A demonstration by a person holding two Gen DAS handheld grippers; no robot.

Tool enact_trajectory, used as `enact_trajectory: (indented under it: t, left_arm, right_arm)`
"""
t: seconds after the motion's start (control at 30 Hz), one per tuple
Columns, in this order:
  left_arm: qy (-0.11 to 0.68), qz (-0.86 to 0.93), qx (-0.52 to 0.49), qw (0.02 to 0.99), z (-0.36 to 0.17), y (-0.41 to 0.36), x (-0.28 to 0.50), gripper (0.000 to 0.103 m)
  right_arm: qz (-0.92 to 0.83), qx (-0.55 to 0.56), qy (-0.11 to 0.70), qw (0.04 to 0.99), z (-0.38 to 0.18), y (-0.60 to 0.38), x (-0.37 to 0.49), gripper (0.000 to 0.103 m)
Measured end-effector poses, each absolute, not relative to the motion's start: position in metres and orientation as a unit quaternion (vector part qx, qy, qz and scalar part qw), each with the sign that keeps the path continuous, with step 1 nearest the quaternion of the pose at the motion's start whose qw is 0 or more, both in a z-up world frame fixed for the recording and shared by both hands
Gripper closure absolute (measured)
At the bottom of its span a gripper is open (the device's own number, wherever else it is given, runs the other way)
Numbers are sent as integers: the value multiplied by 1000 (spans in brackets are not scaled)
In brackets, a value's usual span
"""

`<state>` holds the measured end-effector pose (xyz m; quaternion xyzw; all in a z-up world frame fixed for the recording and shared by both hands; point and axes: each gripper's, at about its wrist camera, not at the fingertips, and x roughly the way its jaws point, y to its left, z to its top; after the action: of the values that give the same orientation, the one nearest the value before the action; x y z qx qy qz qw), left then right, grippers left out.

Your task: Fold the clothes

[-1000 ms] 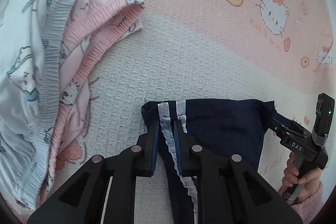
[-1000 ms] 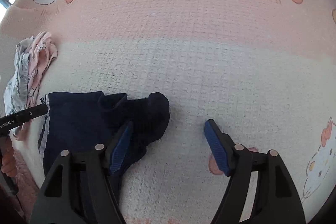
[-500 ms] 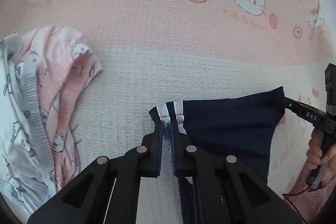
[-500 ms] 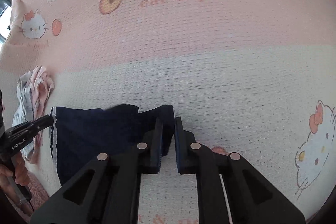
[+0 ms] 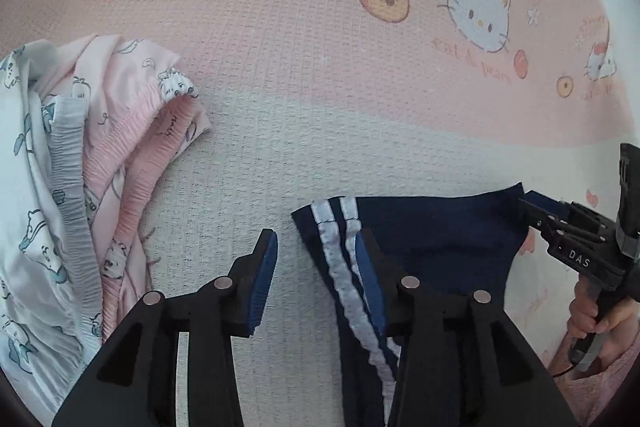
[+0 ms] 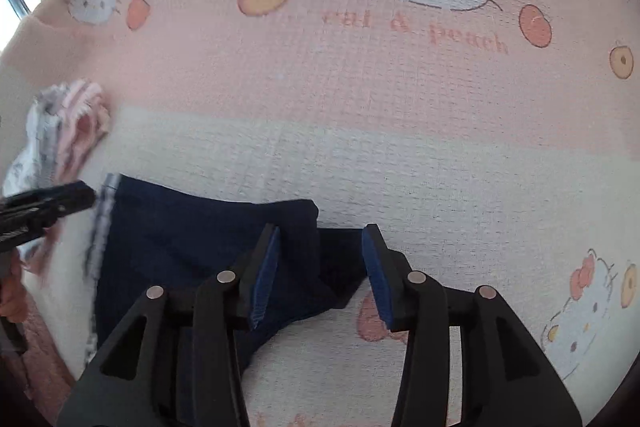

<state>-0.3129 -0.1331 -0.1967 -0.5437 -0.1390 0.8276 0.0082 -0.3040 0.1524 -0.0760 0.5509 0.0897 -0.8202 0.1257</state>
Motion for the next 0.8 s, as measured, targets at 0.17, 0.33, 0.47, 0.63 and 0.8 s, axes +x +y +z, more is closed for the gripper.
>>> enact_trajectory:
  t: [0.17,0.33,0.47,0.63,0.8]
  left_arm:
    - [-149,828,-541,5,-199,-138,-315,60]
    - [-170,828,-533,39,-200,-134,-313,61]
    - [-92,821,-563,4,-214,-119,-318,61]
    - [-102,830,-548,-12,-195,-126,-310,61]
    - [-193,812,-550,12,-173,-129,-275,61]
  right_arm:
    - [-817,568,41,90,-81,190,-297,60]
    - [-812,575,8,98,-81,204,-295,58]
    - [-809,579,20,100,-85,199,-298,58]
    - [-807,583,28,87,-76,196,-295,56]
    - [-793,589,-32,148,-43,189,-251,56]
